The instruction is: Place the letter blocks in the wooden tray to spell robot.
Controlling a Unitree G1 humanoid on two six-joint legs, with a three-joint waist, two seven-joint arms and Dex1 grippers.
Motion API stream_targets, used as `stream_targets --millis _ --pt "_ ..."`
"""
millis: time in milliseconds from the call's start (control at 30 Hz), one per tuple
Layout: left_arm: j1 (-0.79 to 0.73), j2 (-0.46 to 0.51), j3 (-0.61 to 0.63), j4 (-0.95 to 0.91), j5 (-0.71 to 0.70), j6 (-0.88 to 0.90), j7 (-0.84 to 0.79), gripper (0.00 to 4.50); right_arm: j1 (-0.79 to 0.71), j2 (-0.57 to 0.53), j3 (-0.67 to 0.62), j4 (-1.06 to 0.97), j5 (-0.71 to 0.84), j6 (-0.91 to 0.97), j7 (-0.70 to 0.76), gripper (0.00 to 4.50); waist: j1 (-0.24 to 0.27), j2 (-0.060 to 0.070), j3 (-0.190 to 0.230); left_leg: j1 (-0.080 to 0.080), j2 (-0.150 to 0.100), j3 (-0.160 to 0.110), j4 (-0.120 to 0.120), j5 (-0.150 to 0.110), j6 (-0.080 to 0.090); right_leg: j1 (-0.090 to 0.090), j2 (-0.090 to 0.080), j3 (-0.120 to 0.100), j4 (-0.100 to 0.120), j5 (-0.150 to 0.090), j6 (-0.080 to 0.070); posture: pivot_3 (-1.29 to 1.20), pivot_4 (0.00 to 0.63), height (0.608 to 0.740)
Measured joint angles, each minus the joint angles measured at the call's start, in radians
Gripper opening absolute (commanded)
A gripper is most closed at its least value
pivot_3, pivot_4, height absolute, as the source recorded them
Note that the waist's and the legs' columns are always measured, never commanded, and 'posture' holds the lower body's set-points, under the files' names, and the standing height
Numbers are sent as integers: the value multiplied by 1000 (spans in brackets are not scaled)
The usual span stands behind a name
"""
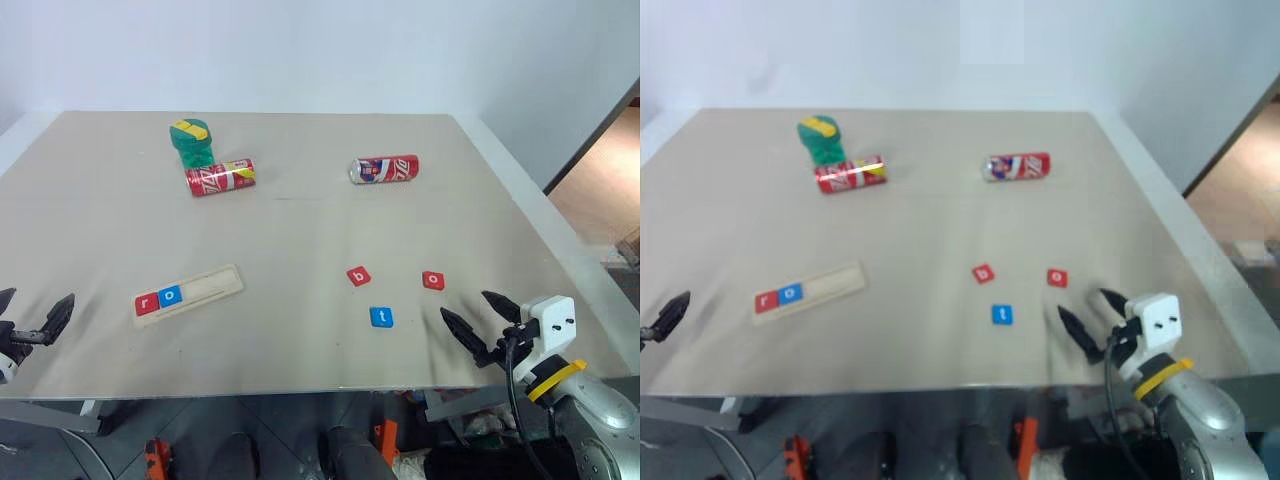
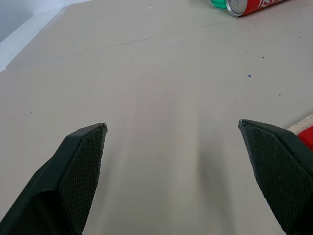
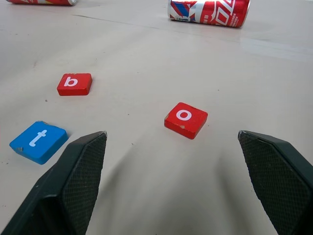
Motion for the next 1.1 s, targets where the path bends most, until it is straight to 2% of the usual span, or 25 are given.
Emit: stream_targets --millis 300,500,600,667,800,933,1100 --pt "-10 -10 -28 -5 2 1 -7 4500 -73 -1 10 -65 2 90 -37 4443 0 0 0 0 0 1 1 0 0 0 0 0 0 0 -1 0 150 740" --pt "-30 10 -51 -2 7 -1 -56 4500 -92 -12 26 -62 3 106 -4 4443 0 0 0 0 0 0 0 0 0 0 0 0 0 0 -1 0 150 740" --pt "-132 79 -125 10 6 10 -131 4500 -191 -52 69 -42 34 132 64 4443 0 0 1 0 0 0 1 2 3 0 1 0 0 1 -2 0 150 740" --pt "-242 142 -208 22 2 25 -216 4500 -317 -91 124 -19 62 156 134 4443 0 0 1 0 -1 1 2 3 5 0 1 1 0 2 -3 0 150 740" --pt "-411 207 -387 107 10 48 -390 4500 -485 -110 256 45 91 177 284 4443 -2 -1 1 4 -1 3 1 3 4 3 1 2 0 3 -2 0 150 740" --pt "-564 241 -533 239 58 54 -544 4500 -596 -98 383 134 68 152 398 4443 -2 0 1 -3 -1 1 -1 0 6 -2 4 1 0 4 5 0 150 740" --pt "-691 244 -684 387 145 21 -698 4500 -726 -22 474 273 0 76 459 4443 -1 0 1 -11 0 -3 -1 -2 7 -10 7 0 2 3 0 0 150 740"
